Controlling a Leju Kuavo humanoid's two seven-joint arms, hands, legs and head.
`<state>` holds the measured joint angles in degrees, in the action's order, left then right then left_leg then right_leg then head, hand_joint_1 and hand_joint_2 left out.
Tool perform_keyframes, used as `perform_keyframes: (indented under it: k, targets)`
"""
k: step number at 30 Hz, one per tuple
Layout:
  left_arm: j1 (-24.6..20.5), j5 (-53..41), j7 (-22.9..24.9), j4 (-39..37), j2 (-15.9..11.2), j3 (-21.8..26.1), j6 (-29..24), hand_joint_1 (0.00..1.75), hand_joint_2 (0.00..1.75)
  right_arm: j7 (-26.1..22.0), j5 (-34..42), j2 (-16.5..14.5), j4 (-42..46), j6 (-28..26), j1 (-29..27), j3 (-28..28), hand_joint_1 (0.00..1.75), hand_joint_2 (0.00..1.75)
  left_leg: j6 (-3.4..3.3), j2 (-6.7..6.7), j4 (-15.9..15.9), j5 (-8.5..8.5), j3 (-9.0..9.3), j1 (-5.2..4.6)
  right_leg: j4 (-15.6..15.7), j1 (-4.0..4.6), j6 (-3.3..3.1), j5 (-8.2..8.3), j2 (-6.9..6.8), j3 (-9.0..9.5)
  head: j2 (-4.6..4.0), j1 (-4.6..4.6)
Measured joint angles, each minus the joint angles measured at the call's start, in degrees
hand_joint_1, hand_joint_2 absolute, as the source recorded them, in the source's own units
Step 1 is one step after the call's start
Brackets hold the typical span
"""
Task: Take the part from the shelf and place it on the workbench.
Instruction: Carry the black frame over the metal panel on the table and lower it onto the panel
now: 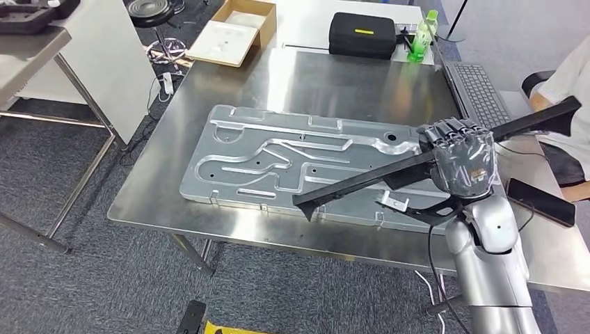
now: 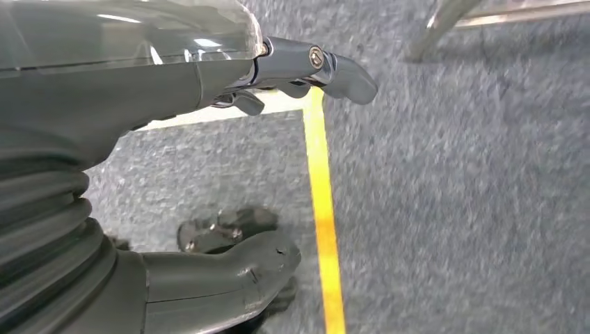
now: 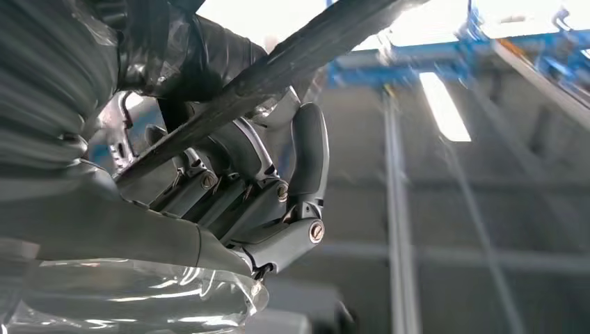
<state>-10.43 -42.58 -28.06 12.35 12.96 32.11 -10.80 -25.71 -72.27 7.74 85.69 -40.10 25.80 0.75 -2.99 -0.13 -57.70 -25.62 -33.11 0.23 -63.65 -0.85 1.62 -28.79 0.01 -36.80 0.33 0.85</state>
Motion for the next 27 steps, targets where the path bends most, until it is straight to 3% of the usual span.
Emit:
perform_keyframes:
  k: [2, 3, 4, 5, 7, 9, 11, 14, 16, 18, 19, 20, 21, 23, 25, 27]
  targets:
    - [-0.1, -0.2, 0.2, 0.0, 0.1, -0.2, -1.1, 0.0, 1.75, -1.8, 0.1, -0.1, 1.9, 0.0, 0.1, 1.0, 1.75, 1.75, -0.23, -0.03, 0.1, -0.17, 0.23, -0.01, -7.5, -0.08, 0.53, -2.94, 0.0, -3.97, 0.0, 0.01]
    - [-0.1, -0.3, 0.4, 0.0, 0.2, -0.2, -1.8, 0.0, 1.75, -2.1, 0.0, -0.1, 2.7, 0.0, 0.1, 1.3, 1.75, 1.75, -0.26, -0.04, 0.0, -0.32, 0.34, -0.01, -10.3, -0.15, 0.73, -3.54, 0.0, -5.72, 0.0, 0.02]
    - [0.0, -0.5, 0.5, 0.0, 0.2, -0.2, -2.6, 0.0, 1.75, -2.5, -0.1, -0.1, 3.5, 0.0, 0.1, 1.4, 1.75, 1.75, -0.24, -0.06, 0.0, -0.5, 0.5, -0.01, -11.3, -0.22, 0.85, -3.01, -0.01, -6.59, 0.0, 0.01]
    - [0.0, -0.6, 0.7, 0.0, 0.3, -0.3, -3.4, 0.0, 1.75, -2.8, -0.2, -0.1, 4.2, 0.0, 0.1, 1.5, 1.75, 1.75, -0.17, -0.09, -0.1, -0.73, 0.73, 0.0, -9.9, -0.29, 0.88, -1.33, -0.02, -6.24, 0.0, 0.01]
    - [0.0, -1.0, 0.8, 0.0, 0.6, -0.4, -5.3, 0.0, 1.75, -3.7, -0.4, -0.1, 5.9, 0.0, 0.1, 1.8, 1.75, 1.75, 0.1, -0.2, -0.3, -1.34, 1.26, -0.01, -2.6, -0.38, 0.66, 3.13, -0.03, -3.04, 0.0, 0.01]
    - [-0.2, -1.3, 0.8, 0.0, 0.8, -0.6, -6.6, 0.0, 1.75, -4.7, -0.5, -0.3, 7.3, 0.0, 0.2, 2.2, 1.75, 1.75, 0.6, -0.34, -0.6, -1.86, 1.4, -0.17, 3.1, -0.11, 0.14, 4.99, -0.05, -0.34, 0.0, 0.0]
    - [-0.3, -1.3, 0.6, 0.0, 1.0, -0.6, -6.7, 0.0, 1.75, -5.5, -0.4, -0.5, 8.0, 0.0, 0.2, 2.6, 1.75, 1.75, 1.19, -0.36, -0.6, -2.06, 1.31, -0.26, 4.3, 0.24, -0.49, 4.62, -0.02, 0.1, 0.0, -0.01]
    - [-0.3, -0.8, 0.1, 0.0, 1.0, -0.7, -5.2, 0.0, 1.75, -5.7, -0.8, -0.9, 8.2, 0.0, 0.3, 2.9, 1.75, 1.75, 2.11, -0.24, -2.0, -3.5, 0.94, -0.24, 5.2, -0.19, -1.62, 4.62, -0.07, 0.75, 0.0, -0.02]
    - [-0.3, -0.2, -0.1, 0.0, 1.0, -0.6, -3.7, 0.0, 1.75, -5.3, -1.6, -1.1, 8.1, 0.0, 0.6, 2.9, 1.75, 1.75, 2.5, -0.22, -7.9, -6.52, -1.78, -0.07, 5.5, -0.27, -2.21, 4.54, -0.17, 1.18, 0.0, -0.02]
    - [-0.1, 0.2, -0.2, 0.0, 1.0, -0.6, -2.3, 0.0, 1.75, -4.8, -2.0, -1.3, 7.7, 0.1, 0.8, 2.9, 1.75, 1.75, 2.76, -0.21, -15.3, -9.01, -5.8, 0.09, 5.3, -0.14, -2.49, 4.36, -0.19, 1.22, 0.0, -0.02]
    - [0.1, 0.3, -0.2, 0.0, 0.9, -0.6, -1.9, 0.0, 1.75, -4.6, -2.1, -1.3, 7.4, 0.1, 0.9, 2.9, 1.75, 1.75, 2.84, -0.21, -16.9, -8.83, -6.92, 0.13, 5.2, -0.1, -2.52, 4.26, -0.18, 1.24, 0.0, -0.03]
    - [0.2, 0.4, -0.2, 0.0, 0.9, -0.6, -1.5, 0.0, 1.75, -4.4, -2.1, -1.3, 7.2, 0.1, 0.9, 2.9, 1.75, 1.75, 2.84, -0.2, -16.2, -7.51, -6.97, 0.15, 5.1, -0.08, -2.49, 4.14, -0.15, 1.27, 0.0, -0.03]
    - [0.2, 0.4, -0.2, 0.0, 0.9, -0.6, -1.4, 0.0, 1.75, -4.4, -2.1, -1.3, 6.9, 0.1, 1.0, 2.9, 1.75, 1.75, 2.75, -0.2, -13.3, -5.29, -5.91, 0.17, 4.9, -0.07, -2.41, 3.98, -0.12, 1.36, 0.0, -0.03]
    - [0.1, 0.4, -0.2, 0.0, 0.8, -0.6, -1.1, 0.0, 1.75, -4.1, -2.1, -1.3, 6.6, 0.1, 1.1, 2.9, 0.87, 0.87, 2.36, -0.2, -5.5, -1.45, -2.69, 0.11, 4.5, 0.06, -2.08, 3.63, -0.05, 1.43, 0.0, -0.03]
    - [0.1, 0.0, -0.2, 0.0, 0.8, -0.5, -0.8, 0.0, 1.75, -2.9, -2.1, -1.2, 5.9, 0.1, 1.5, 2.9, 0.0, 0.0, 1.99, -0.24, -1.7, -0.44, -1.09, -0.03, 4.3, 0.26, -1.58, 3.55, 0.0, 1.28, 0.0, -0.02]
    - [0.1, -0.9, 0.1, 0.0, 0.7, -0.2, -0.5, 0.0, 1.75, -0.9, -2.2, -0.7, 4.5, 0.1, 2.1, 2.9, 0.0, 0.0, 1.51, -0.32, -1.4, -0.34, -0.99, -0.06, 4.4, 0.29, -0.94, 3.67, 0.0, 1.2, 0.0, -0.02]
